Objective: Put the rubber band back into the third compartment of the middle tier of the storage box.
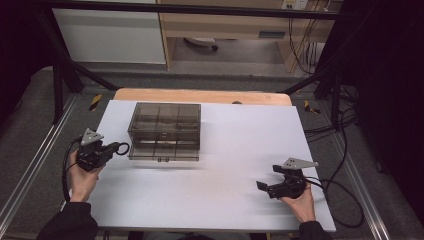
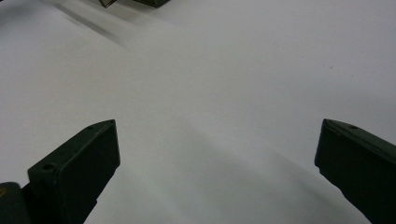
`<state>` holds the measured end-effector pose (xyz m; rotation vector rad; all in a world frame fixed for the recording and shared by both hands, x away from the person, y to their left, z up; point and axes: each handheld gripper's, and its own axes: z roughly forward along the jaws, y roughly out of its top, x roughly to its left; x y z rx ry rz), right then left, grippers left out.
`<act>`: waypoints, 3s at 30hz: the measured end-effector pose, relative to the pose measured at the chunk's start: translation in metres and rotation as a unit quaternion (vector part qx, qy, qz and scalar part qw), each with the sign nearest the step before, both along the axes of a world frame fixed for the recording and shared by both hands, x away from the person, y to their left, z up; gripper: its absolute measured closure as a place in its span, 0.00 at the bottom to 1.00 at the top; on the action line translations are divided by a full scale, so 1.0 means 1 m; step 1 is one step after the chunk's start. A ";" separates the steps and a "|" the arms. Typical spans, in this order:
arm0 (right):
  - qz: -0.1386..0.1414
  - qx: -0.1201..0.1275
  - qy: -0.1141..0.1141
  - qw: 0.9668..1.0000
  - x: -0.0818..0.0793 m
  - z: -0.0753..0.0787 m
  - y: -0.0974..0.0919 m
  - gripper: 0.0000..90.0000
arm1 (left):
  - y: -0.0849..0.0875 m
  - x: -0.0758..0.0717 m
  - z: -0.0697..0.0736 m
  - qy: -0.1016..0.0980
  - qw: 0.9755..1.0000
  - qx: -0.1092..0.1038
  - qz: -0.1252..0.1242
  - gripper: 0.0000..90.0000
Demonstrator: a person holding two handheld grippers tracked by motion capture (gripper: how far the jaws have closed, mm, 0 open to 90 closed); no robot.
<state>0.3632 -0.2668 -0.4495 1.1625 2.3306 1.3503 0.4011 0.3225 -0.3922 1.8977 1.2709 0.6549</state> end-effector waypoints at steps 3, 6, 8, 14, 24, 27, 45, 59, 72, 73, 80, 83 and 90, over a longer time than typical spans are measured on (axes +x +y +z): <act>0.000 0.000 0.000 1.000 0.000 0.000 0.000 0.01 | -0.002 -0.001 0.002 -0.001 1.000 0.001 -0.003 0.96; 0.000 0.000 0.000 1.000 0.000 0.000 0.000 0.01 | -0.005 -0.002 0.003 -0.002 1.000 -0.001 -0.006 0.96; 0.000 0.000 0.000 1.000 0.000 0.000 0.000 0.01 | -0.006 -0.002 0.005 -0.003 1.000 0.000 -0.009 0.96; 0.000 0.000 0.000 1.000 0.000 0.000 0.000 0.01 | -0.013 -0.004 0.008 -0.005 1.000 0.001 -0.016 0.96; 0.000 0.000 0.000 1.000 0.000 0.000 0.000 0.01 | -0.021 -0.007 0.011 -0.006 1.000 0.001 -0.025 0.96; 0.000 0.000 0.000 1.000 0.000 0.000 0.000 0.01 | -0.025 -0.007 0.012 -0.006 1.000 0.001 -0.029 0.96; 0.000 0.000 -0.001 1.000 0.000 0.000 0.000 0.01 | -0.049 -0.012 0.015 -0.008 0.998 0.006 -0.057 0.96; 0.000 0.000 -0.001 1.000 0.000 0.000 0.000 0.01 | -0.064 -0.013 0.014 -0.002 0.997 0.004 -0.071 0.97; 0.000 -0.002 -0.002 1.000 -0.001 0.000 0.000 0.01 | -0.077 -0.014 0.017 -0.001 0.997 0.005 -0.082 0.96; 0.000 -0.002 -0.002 1.000 -0.001 0.000 0.000 0.01 | -0.078 -0.014 0.018 -0.001 0.996 0.006 -0.084 0.97; -0.001 -0.002 -0.004 1.000 -0.001 0.000 0.000 0.01 | -0.086 -0.013 0.021 -0.004 0.996 0.007 -0.092 0.96; -0.001 -0.002 -0.003 1.000 -0.001 0.000 0.000 0.01 | -0.090 -0.012 0.022 -0.004 0.995 0.007 -0.095 0.97; -0.001 -0.002 -0.002 1.000 -0.001 0.000 0.000 0.01 | -0.100 -0.009 0.025 -0.005 0.995 0.005 -0.102 0.97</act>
